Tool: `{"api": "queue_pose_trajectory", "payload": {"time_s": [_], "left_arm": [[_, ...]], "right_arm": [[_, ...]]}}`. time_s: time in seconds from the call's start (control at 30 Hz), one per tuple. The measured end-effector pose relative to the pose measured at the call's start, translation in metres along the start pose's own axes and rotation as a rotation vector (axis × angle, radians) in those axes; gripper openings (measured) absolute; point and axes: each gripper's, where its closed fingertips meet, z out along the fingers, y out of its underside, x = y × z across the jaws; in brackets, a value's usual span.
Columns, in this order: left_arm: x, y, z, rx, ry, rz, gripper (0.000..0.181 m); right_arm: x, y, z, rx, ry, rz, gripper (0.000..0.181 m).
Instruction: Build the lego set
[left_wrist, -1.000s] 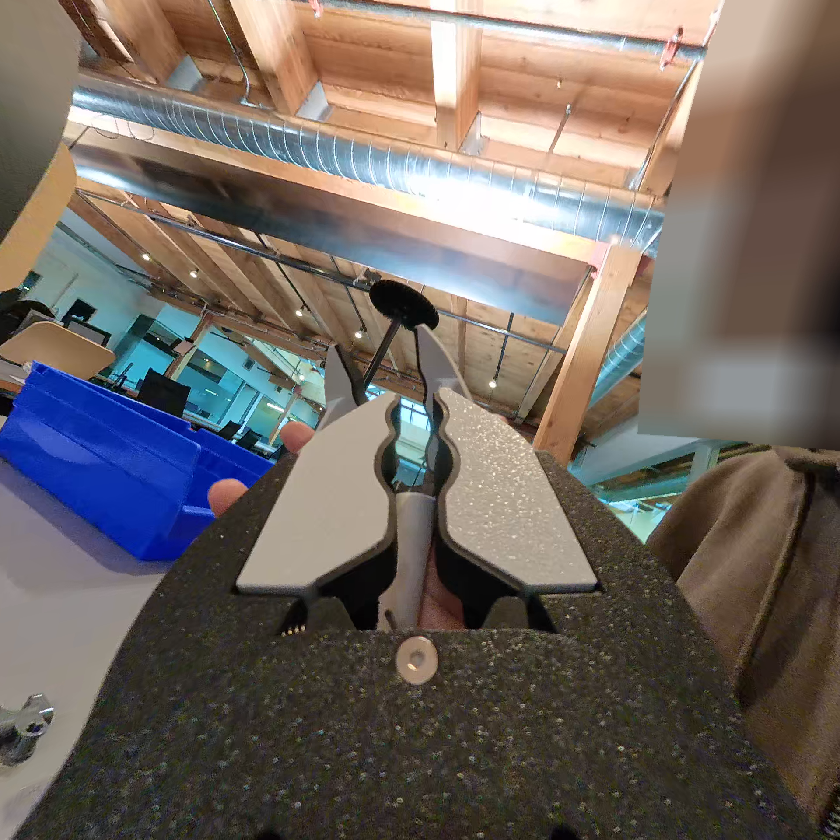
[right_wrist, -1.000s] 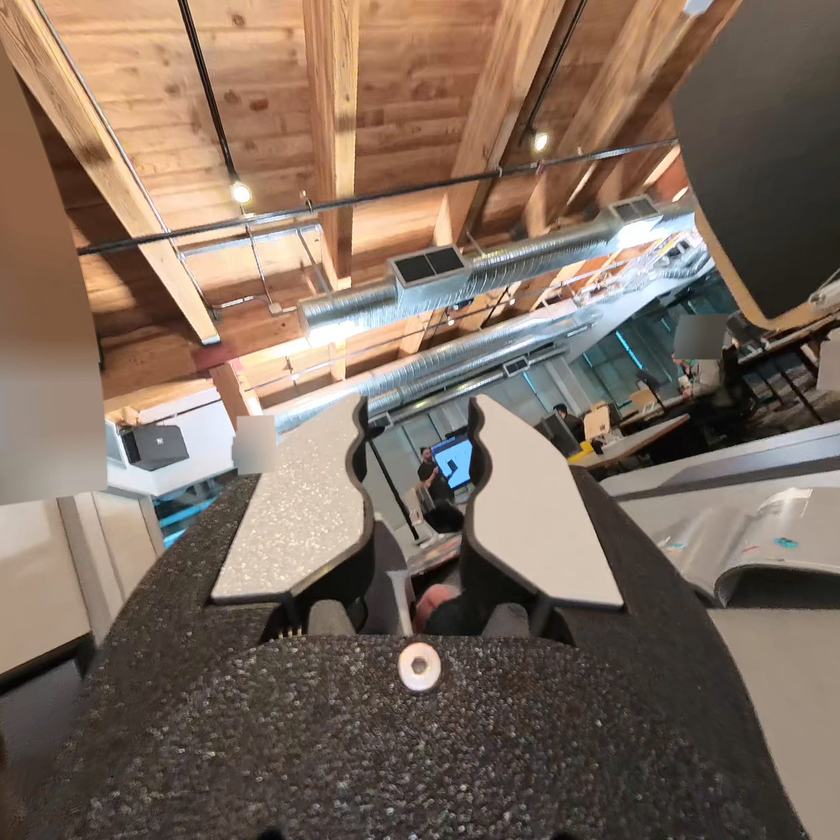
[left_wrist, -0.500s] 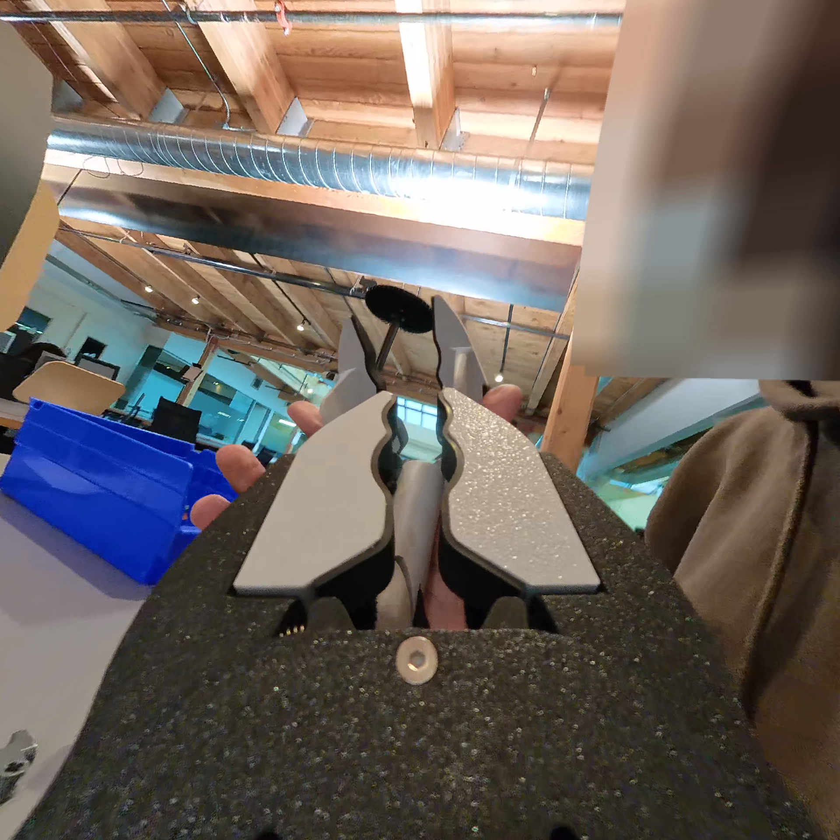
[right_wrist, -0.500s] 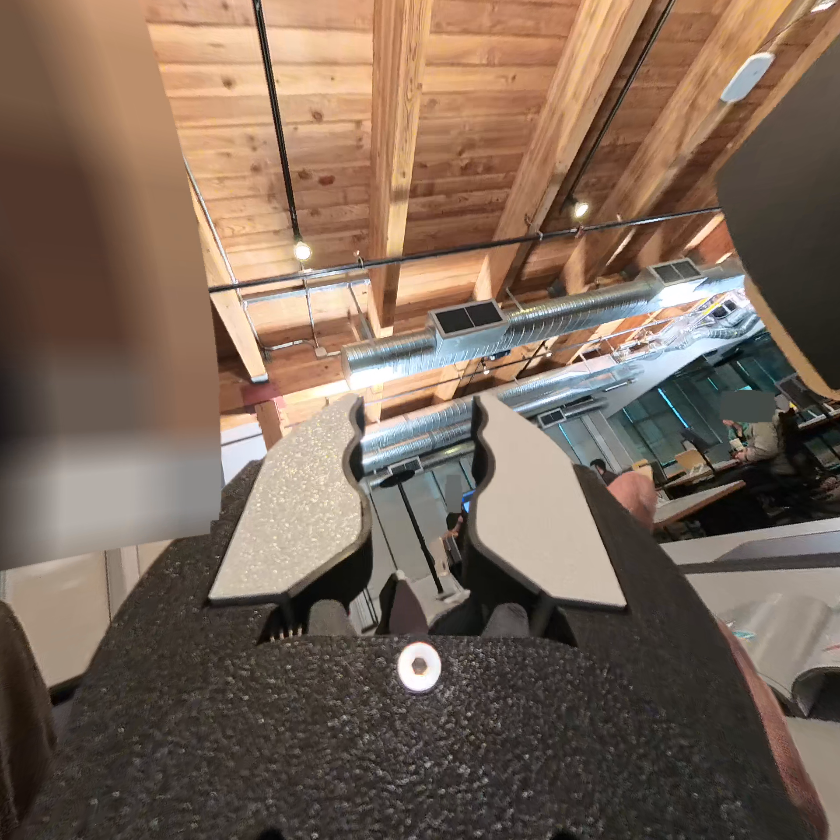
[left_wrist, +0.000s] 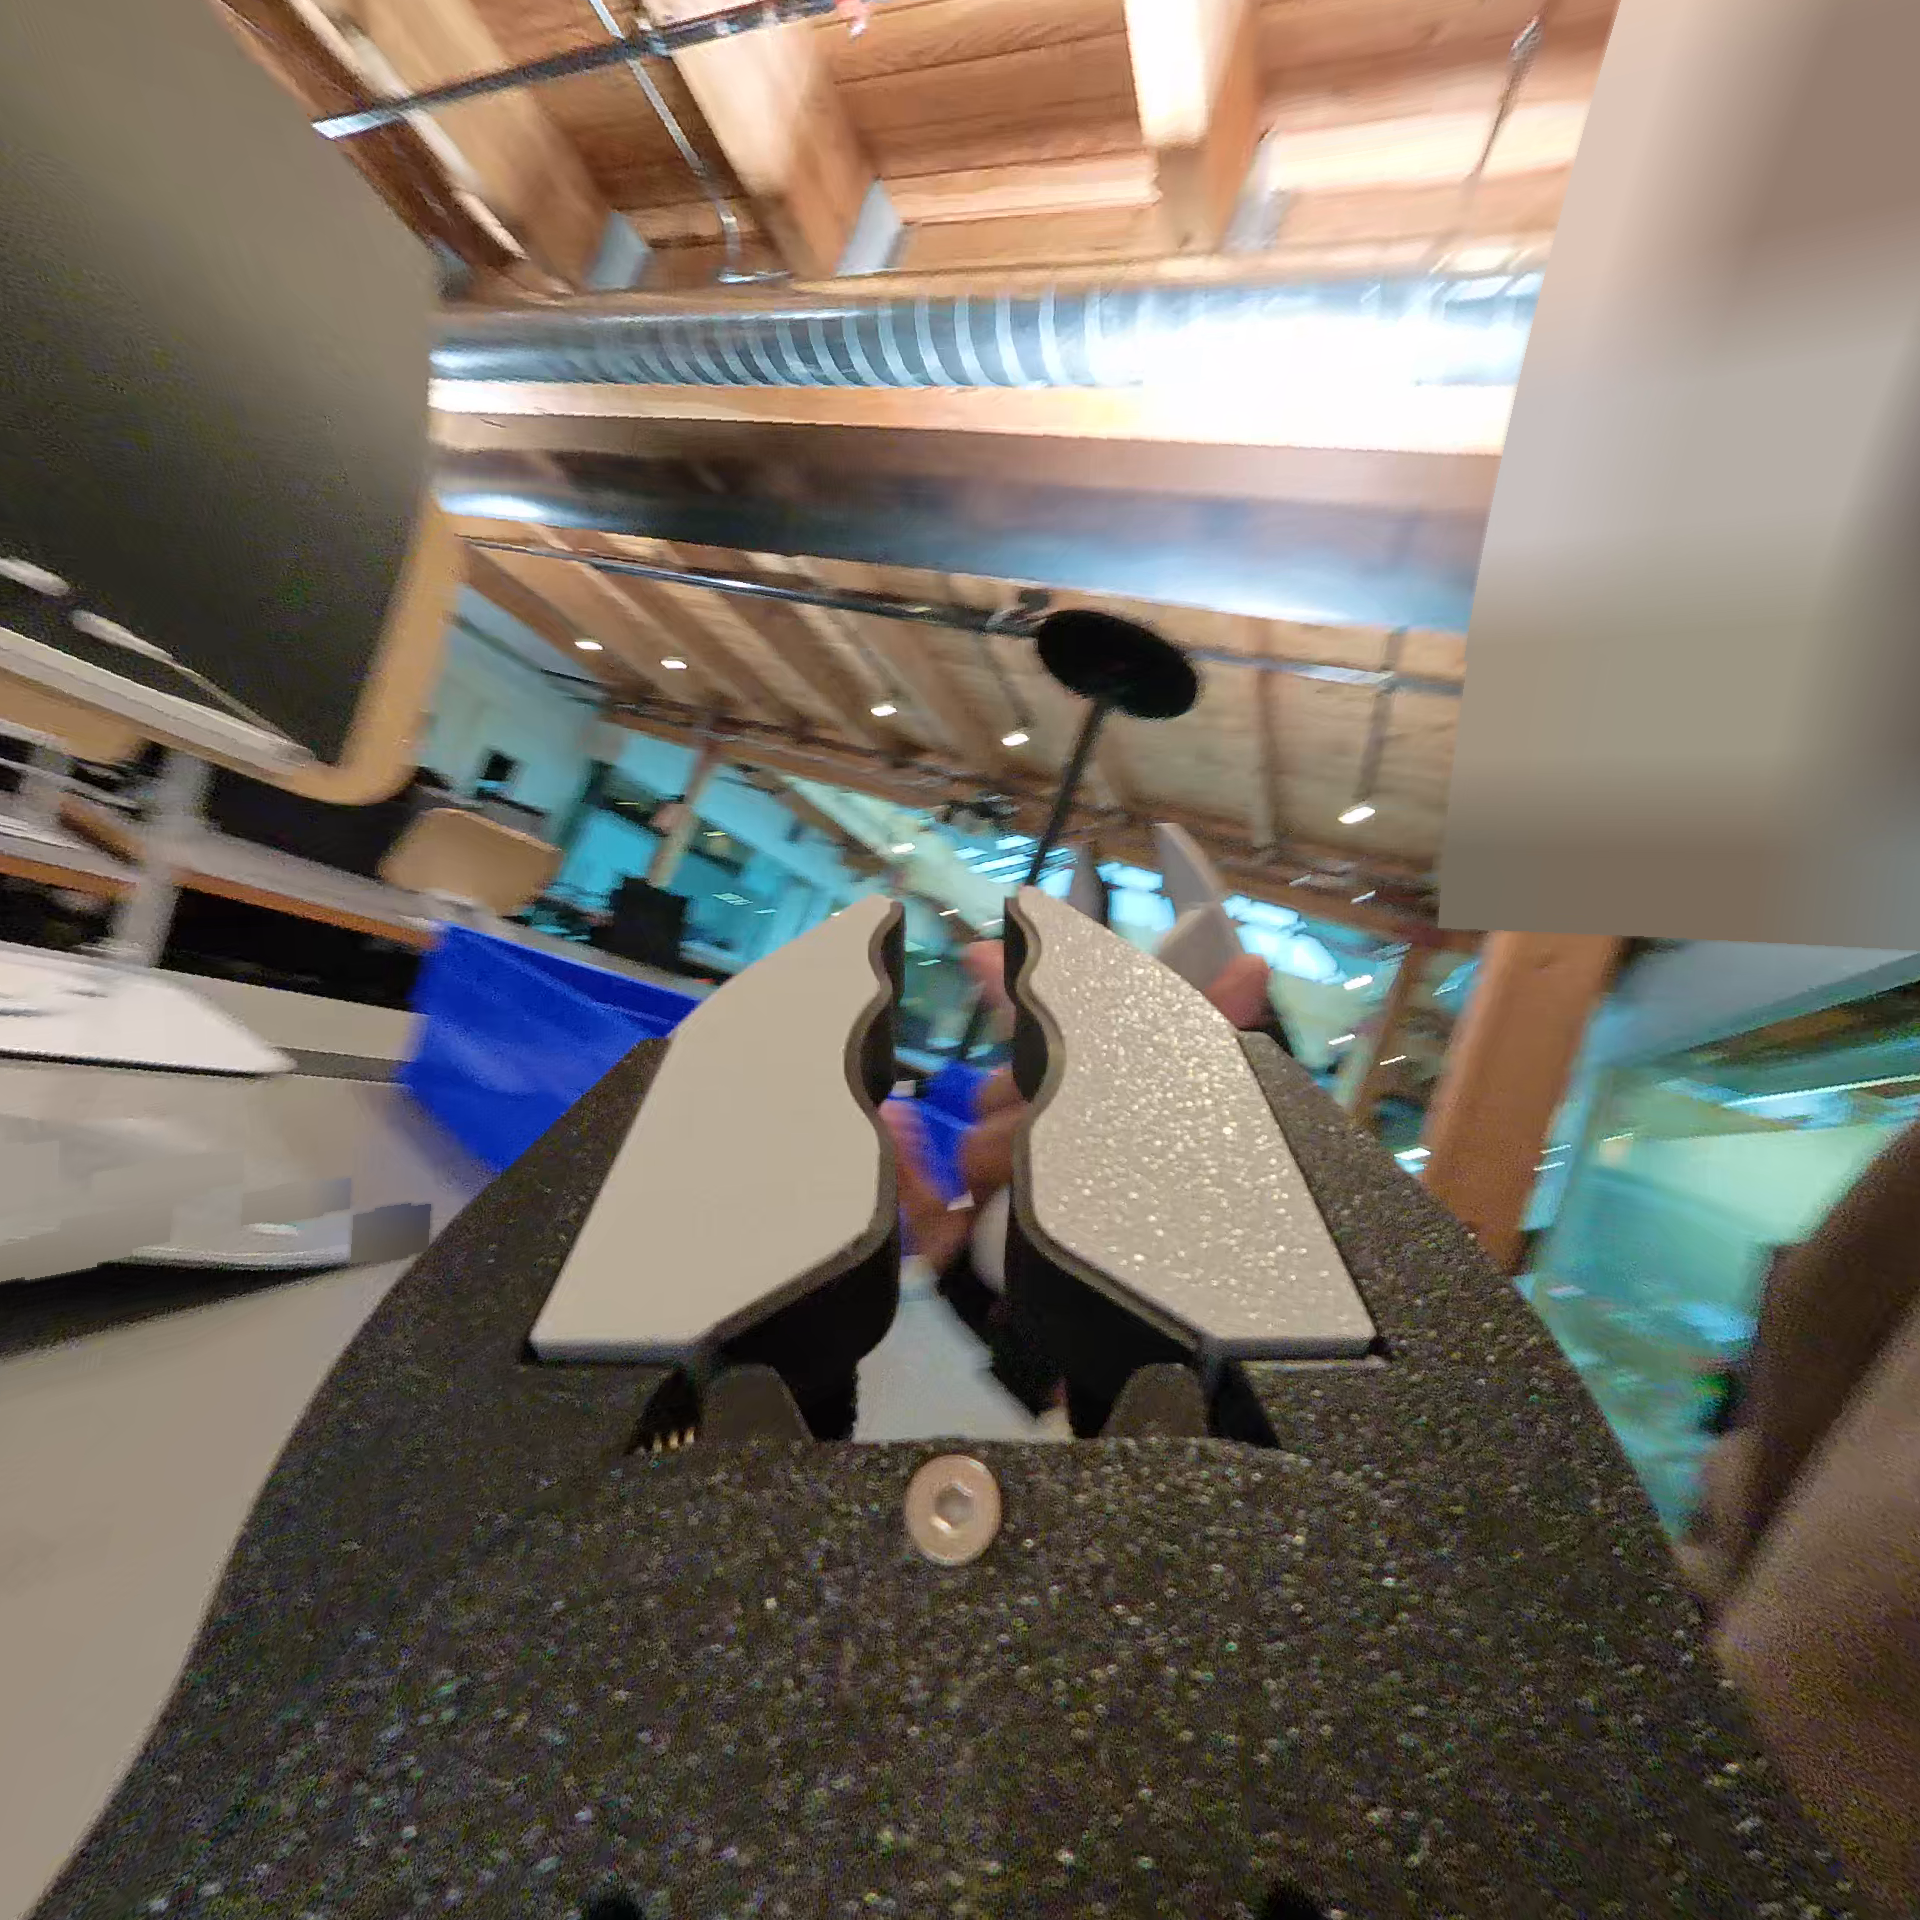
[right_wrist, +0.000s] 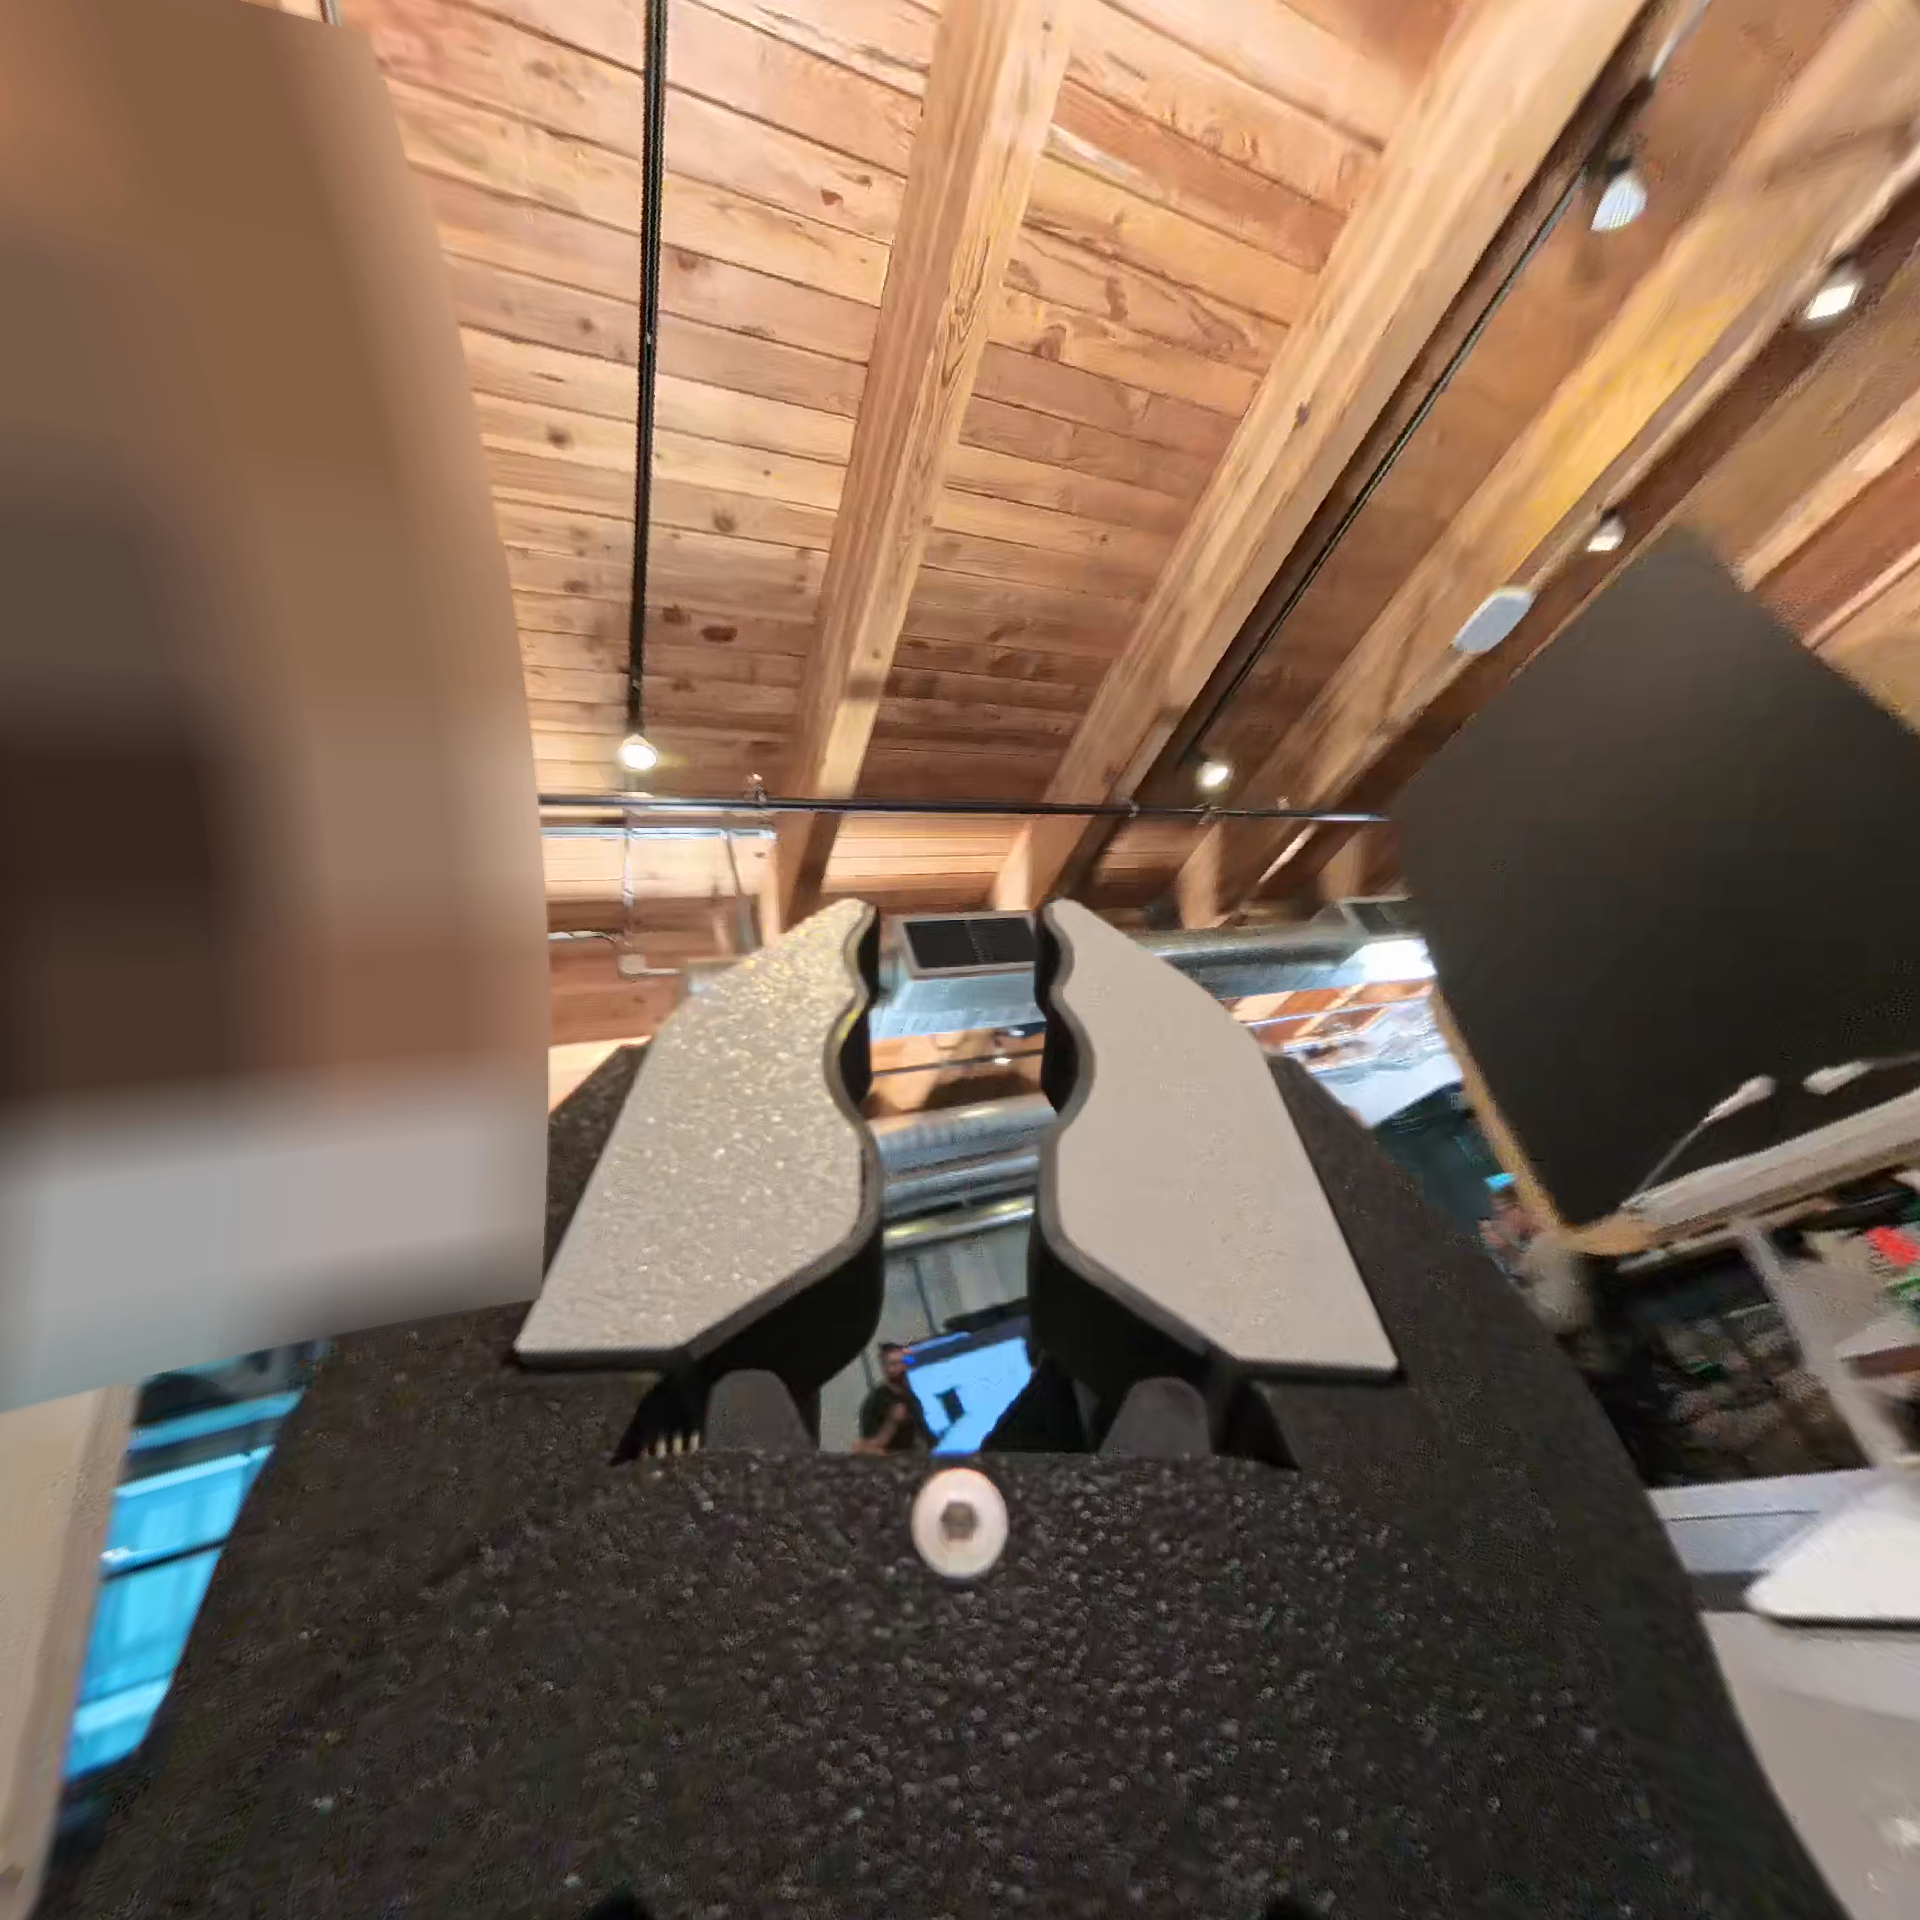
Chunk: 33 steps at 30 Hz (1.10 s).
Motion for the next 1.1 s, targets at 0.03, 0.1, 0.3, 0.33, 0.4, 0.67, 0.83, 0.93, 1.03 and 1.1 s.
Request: {"api": "queue_pose_trajectory", "payload": {"time_s": [0.03, 0.1, 0.3, 0.33, 0.4, 0.67, 0.83, 0.93, 1.03, 1.1], "left_arm": [[-0.012, -0.007, 0.000, -0.023, -0.033, 0.070, 0.019], [-0.035, -0.018, 0.003, -0.108, -0.062, 0.194, 0.024], [-0.093, -0.056, 0.046, -0.334, -0.021, 0.539, 0.029], [-0.101, -0.062, 0.055, -0.328, -0.013, 0.589, 0.029], [-0.115, -0.073, 0.067, -0.262, -0.009, 0.659, 0.018], [-0.120, -0.020, 0.029, -0.392, 0.151, 0.664, 0.000], [-0.107, -0.005, 0.023, -0.488, 0.271, 0.615, 0.001], [-0.108, 0.012, 0.019, -0.566, 0.302, 0.631, 0.004], [-0.108, 0.024, 0.015, -0.616, 0.327, 0.632, 0.007], [-0.108, 0.027, 0.014, -0.639, 0.336, 0.643, 0.008]], "right_arm": [[0.000, -0.001, 0.004, -0.069, -0.019, -0.014, 0.023], [0.004, 0.010, 0.010, -0.273, -0.060, -0.062, 0.011], [0.037, 0.030, 0.030, -0.607, -0.154, -0.325, 0.000], [0.042, 0.038, 0.034, -0.652, -0.180, -0.353, 0.000], [0.054, 0.055, 0.037, -0.711, -0.215, -0.445, 0.000], [0.081, 0.108, -0.015, -0.889, -0.282, -0.492, 0.000], [0.090, 0.124, -0.033, -0.998, -0.286, -0.445, 0.000], [0.087, 0.131, -0.040, -1.045, -0.300, -0.457, 0.000], [0.085, 0.132, -0.041, -1.059, -0.297, -0.462, 0.000], [0.084, 0.130, -0.041, -1.059, -0.293, -0.446, 0.000]]}}
